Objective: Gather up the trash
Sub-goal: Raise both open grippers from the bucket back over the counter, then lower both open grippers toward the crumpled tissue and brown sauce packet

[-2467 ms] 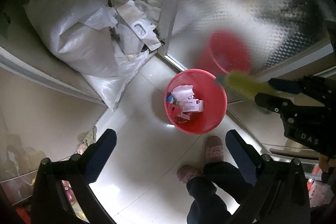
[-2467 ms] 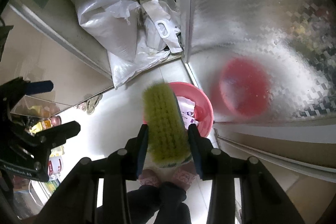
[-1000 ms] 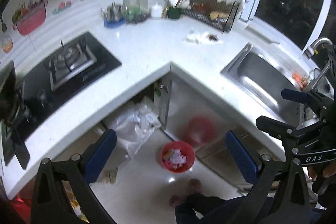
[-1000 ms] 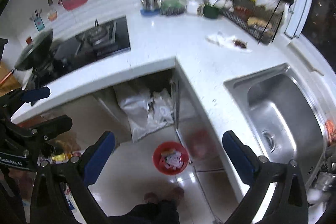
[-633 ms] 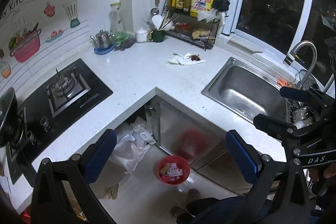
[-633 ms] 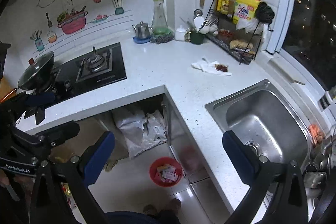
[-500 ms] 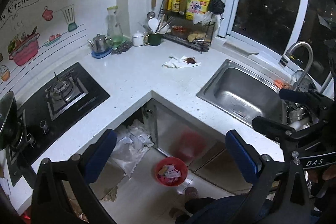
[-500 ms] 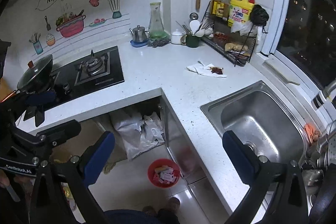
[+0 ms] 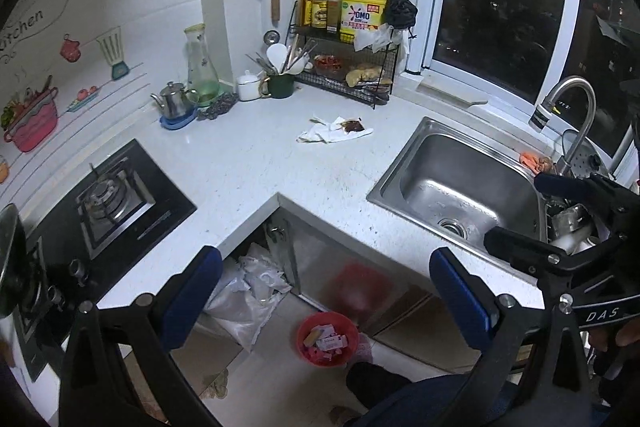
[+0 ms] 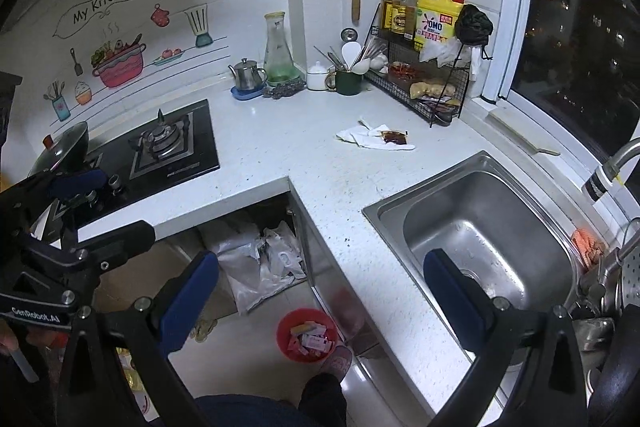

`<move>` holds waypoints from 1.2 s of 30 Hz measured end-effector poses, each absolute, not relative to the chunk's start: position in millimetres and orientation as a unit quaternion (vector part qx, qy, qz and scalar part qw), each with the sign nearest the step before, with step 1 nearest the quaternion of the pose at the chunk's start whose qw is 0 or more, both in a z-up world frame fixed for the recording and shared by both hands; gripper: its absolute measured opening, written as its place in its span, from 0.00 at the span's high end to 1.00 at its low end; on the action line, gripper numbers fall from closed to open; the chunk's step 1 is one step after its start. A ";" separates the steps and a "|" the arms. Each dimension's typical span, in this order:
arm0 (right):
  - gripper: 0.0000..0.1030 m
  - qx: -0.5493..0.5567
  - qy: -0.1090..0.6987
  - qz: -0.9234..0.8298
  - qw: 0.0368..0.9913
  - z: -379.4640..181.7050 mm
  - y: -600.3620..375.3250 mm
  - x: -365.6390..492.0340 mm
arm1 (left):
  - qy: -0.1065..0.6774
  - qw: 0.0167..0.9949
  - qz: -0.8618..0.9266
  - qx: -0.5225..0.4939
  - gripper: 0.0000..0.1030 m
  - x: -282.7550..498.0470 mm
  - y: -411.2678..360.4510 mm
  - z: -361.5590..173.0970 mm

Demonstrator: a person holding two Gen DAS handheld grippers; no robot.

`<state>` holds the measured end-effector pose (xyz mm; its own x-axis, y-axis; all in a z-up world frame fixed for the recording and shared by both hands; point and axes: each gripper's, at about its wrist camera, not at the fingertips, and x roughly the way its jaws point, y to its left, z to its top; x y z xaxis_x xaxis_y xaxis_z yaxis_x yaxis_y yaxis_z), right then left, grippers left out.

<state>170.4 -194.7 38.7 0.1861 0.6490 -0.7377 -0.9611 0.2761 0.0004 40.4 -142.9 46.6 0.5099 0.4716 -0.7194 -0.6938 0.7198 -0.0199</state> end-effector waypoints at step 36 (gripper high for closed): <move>0.01 -0.252 0.428 0.513 0.700 -37.3 27.7 405.9 | 0.476 0.815 0.288 -0.164 0.00 317.3 133.2 -47.2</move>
<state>405.9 27.7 -37.3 0.1064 0.5026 -0.8580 -0.9339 0.3468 0.0873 317.3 133.2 -47.2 0.3819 0.3130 -0.8696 -0.6245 0.7810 0.0068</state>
